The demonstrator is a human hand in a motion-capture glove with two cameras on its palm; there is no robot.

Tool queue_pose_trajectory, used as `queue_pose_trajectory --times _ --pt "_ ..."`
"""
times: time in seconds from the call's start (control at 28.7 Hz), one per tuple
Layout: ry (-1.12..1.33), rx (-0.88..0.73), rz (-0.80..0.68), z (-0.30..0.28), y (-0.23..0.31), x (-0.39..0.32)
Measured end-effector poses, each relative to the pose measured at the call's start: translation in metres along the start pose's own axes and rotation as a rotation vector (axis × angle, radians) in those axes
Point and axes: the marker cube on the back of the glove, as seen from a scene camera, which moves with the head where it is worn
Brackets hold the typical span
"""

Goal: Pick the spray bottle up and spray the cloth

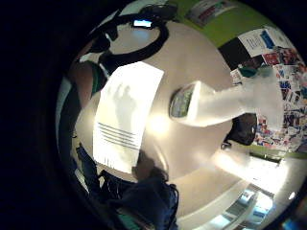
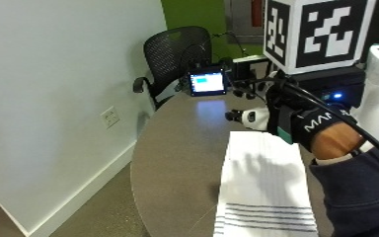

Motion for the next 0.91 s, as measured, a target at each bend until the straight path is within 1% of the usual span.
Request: queue_pose_trajectory --times 0.14,0.31,0.45,0.59,0.73,0.8,0.91 --pt "-0.022 0.089 -0.009 -0.012 0.01 0.003" --pt "-0.126 0.221 -0.097 -0.03 0.027 0.011" --pt "-0.297 0.35 -0.21 -0.039 0.031 0.031" --pt "-0.545 0.522 -0.255 -0.042 0.032 0.069" --pt "-0.8 0.666 -0.244 -0.04 0.031 0.11" --pt "-0.898 0.687 -0.202 -0.032 0.026 0.13" --pt "-0.965 0.669 -0.125 -0.02 0.015 0.148"
